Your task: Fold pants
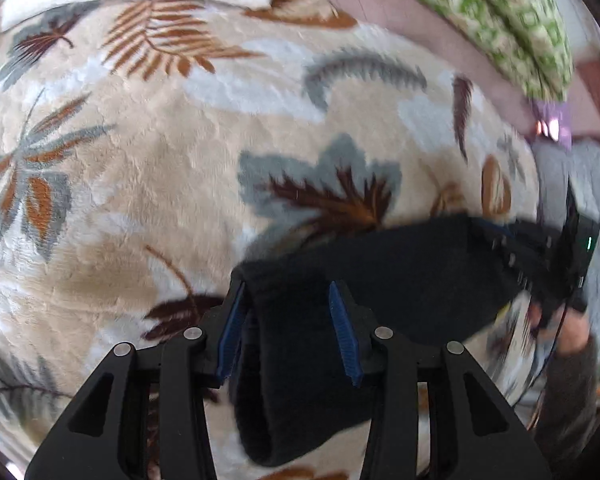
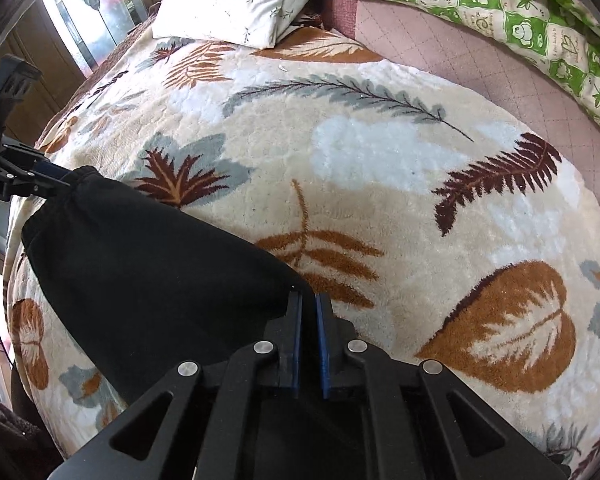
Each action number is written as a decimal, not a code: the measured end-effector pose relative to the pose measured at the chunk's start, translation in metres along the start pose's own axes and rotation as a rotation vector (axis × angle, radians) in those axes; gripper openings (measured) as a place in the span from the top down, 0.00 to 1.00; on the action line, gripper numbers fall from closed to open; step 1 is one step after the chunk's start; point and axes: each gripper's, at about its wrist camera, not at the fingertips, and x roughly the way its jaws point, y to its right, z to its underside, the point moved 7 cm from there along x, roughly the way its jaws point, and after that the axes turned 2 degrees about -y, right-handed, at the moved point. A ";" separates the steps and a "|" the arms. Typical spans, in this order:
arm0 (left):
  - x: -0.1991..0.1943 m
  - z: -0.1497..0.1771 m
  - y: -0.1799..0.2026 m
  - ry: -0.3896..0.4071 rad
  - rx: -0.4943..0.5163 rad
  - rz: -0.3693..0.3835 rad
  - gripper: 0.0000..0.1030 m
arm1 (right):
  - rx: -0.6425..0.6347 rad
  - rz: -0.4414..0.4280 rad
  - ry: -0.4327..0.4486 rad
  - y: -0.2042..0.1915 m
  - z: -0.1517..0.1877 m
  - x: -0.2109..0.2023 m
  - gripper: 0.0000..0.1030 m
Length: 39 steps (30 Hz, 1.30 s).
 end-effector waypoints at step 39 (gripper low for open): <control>-0.010 0.121 0.166 0.080 0.098 0.041 0.90 | 0.791 0.085 0.317 0.137 0.264 -0.196 0.64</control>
